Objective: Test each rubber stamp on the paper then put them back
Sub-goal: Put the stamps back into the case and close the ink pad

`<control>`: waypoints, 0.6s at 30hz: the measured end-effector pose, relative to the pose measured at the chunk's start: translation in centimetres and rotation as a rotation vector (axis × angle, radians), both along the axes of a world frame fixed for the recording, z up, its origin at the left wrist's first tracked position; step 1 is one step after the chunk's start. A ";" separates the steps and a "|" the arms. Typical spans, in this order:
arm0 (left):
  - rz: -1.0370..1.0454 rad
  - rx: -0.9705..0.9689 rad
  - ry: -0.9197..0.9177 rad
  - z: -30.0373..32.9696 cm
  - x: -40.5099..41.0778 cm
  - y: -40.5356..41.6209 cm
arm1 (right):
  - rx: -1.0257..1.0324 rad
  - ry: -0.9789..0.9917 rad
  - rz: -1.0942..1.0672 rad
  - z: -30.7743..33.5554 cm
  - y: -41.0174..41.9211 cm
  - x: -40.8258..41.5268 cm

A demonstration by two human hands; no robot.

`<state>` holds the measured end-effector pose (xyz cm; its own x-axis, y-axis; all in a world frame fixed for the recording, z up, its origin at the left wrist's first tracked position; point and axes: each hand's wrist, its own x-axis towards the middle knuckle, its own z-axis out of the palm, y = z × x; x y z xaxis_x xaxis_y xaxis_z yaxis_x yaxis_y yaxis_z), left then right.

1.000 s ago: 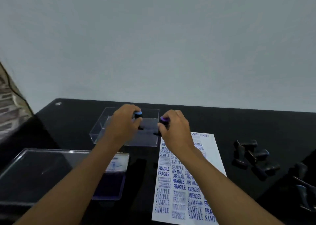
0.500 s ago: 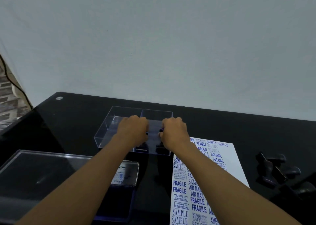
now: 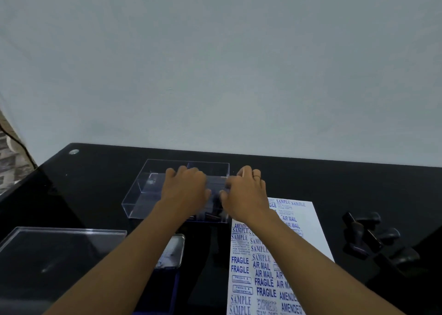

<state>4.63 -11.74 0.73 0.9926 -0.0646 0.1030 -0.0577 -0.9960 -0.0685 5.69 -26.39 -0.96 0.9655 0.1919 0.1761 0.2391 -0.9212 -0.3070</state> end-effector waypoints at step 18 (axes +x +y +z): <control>-0.472 -0.414 0.136 0.3 -8.0 -27.4 | 0.105 0.076 -0.517 1.6 -27.5 -14.6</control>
<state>-3.34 -39.19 0.99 0.8731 -0.4795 0.0883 -0.4773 -0.8037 0.3554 -8.92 -53.91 0.66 0.9403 -0.3269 0.0948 -0.2641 -0.8765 -0.4025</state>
